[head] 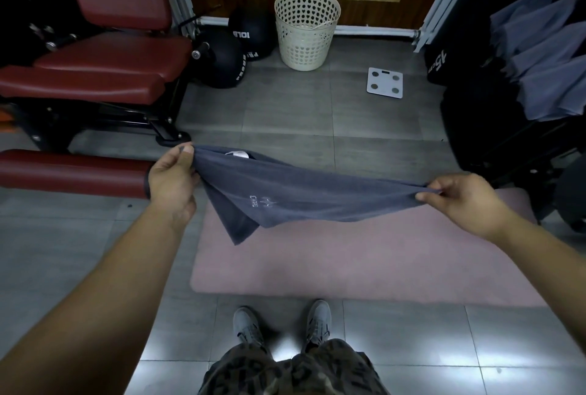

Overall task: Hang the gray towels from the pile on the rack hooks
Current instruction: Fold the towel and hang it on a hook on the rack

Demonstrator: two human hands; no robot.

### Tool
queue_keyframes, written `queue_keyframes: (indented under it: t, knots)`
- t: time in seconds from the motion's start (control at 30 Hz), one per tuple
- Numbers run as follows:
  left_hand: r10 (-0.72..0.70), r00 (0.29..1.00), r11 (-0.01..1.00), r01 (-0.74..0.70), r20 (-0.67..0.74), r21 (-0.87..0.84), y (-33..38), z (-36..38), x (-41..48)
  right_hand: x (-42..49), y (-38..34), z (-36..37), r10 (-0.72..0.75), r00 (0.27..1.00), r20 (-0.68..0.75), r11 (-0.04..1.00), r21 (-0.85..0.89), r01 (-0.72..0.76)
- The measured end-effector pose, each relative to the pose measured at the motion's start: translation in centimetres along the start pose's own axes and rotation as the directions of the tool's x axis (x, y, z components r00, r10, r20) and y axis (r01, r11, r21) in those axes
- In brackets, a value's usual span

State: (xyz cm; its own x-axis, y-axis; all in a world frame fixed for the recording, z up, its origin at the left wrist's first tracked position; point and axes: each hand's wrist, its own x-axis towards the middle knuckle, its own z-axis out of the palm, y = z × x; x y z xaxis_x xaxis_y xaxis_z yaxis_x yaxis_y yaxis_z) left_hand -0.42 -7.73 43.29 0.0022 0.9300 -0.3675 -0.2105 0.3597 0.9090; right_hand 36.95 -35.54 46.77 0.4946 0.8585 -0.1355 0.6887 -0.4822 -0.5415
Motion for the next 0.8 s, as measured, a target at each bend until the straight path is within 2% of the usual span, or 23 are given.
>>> queue_keyframes:
  t: [0.07,0.13,0.23,0.37,0.5,0.67,0.73,0.8]
  knots:
    - [-0.007,1.0,1.0,0.006,-0.021,-0.025,-0.1,0.0,0.2,0.5,-0.6,0.2,0.127,0.99,-0.054,0.963,0.248,-0.11]
    - [-0.02,0.999,0.999,0.018,-0.039,-0.048,-0.4,-0.2,0.4,1.0,-1.5,0.5,0.228,0.966,-0.121,0.863,0.485,-0.143]
    - [-0.006,0.997,1.0,0.004,-0.077,-0.029,-0.9,-0.9,0.9,1.5,-2.4,0.7,0.277,0.945,-0.171,0.811,0.569,-0.135]
    - [0.018,0.99,1.0,-0.019,-0.142,-0.005,-0.9,-1.6,1.2,1.4,-3.1,0.1,0.184,0.976,-0.118,0.86,0.501,-0.102]
    - [0.007,0.989,0.999,-0.015,-0.145,-0.052,-0.4,-2.7,2.0,1.5,-3.4,-1.1,0.131,0.989,-0.065,0.904,0.417,-0.092]
    - [0.016,0.991,0.999,-0.02,-0.131,-0.026,-0.4,-2.5,2.3,2.0,-2.4,-1.4,0.035,0.991,-0.128,0.989,0.148,-0.016]
    - [0.014,0.991,1.0,-0.017,-0.137,-0.024,-0.4,-2.1,2.1,2.0,-2.1,-1.1,-0.037,0.993,-0.11,0.999,-0.026,0.034]
    - [0.018,0.988,1.0,-0.018,-0.151,0.002,-0.5,-1.9,2.1,1.9,-1.9,-0.6,-0.077,0.993,-0.094,0.992,-0.102,0.067]
